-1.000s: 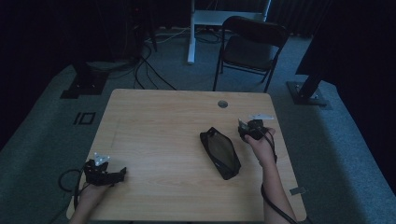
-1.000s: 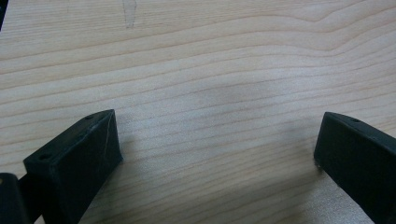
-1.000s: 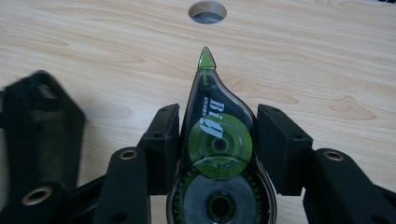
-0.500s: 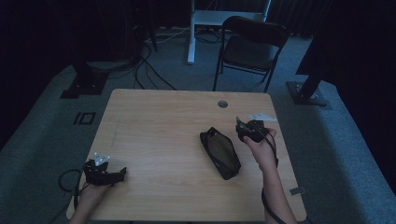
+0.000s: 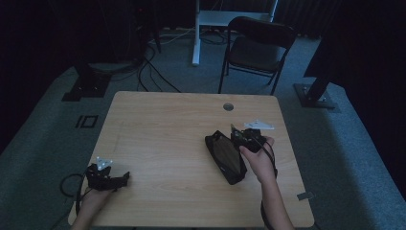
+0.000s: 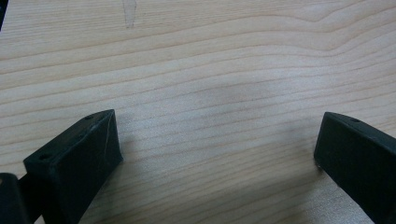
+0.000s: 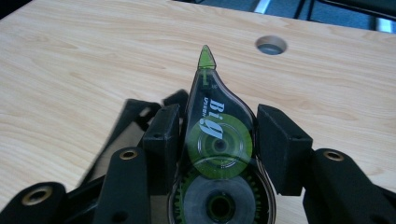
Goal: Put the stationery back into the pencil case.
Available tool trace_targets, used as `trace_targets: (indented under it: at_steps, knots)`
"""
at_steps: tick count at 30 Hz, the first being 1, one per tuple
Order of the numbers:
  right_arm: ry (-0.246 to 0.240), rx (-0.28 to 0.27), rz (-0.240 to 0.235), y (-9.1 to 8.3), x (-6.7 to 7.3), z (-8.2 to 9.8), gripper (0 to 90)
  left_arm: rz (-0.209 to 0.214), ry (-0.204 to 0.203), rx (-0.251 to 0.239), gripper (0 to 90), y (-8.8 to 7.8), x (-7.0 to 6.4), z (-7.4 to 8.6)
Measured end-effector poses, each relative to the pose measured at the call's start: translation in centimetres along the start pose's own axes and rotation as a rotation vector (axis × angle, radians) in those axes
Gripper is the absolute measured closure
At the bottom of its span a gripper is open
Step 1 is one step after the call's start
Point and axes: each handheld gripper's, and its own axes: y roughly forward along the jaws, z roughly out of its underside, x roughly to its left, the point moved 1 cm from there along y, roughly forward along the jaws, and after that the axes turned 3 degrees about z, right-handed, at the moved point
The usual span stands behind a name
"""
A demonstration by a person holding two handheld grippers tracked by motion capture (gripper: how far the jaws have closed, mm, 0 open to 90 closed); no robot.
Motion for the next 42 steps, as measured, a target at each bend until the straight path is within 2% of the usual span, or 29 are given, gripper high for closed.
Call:
trace_targets:
  at_steps: [14, 17, 20, 27, 33, 34, 42]
  knots:
    - [0.018, 0.027, -0.057, 0.5, 3.1, 0.3, 50.9, 0.0, 0.0, 0.0, 0.6, 0.0, 0.0, 0.0]
    - [0.0, 0.038, -0.044, 0.6, 3.4, 0.4, 50.9, 0.0, -0.001, -0.001, 0.6, 0.0, 0.0, 0.0]
    - [0.005, 0.049, -0.042, 0.8, 3.5, 0.5, 50.9, 0.0, 0.0, -0.001, 0.6, 0.0, 0.0, 0.0]
    - [-0.006, 0.104, -0.047, 1.7, 3.9, 1.3, 50.9, 0.0, 0.0, 0.0, 0.6, 0.0, 0.0, 0.0]
    - [-0.018, 0.148, -0.029, 2.6, 4.0, 1.8, 51.0, 0.0, 0.0, 0.0, 0.6, 0.0, 0.0, 0.0]
    - [-0.016, 0.172, -0.027, 3.0, 4.0, 2.0, 51.0, 0.0, 0.0, 0.0, 0.6, 0.0, 0.0, 0.0]
    - [-0.036, 0.252, 0.0, 4.4, 4.1, 2.3, 51.0, 0.0, 0.0, 0.0, 0.6, 0.0, 0.0, 0.0]
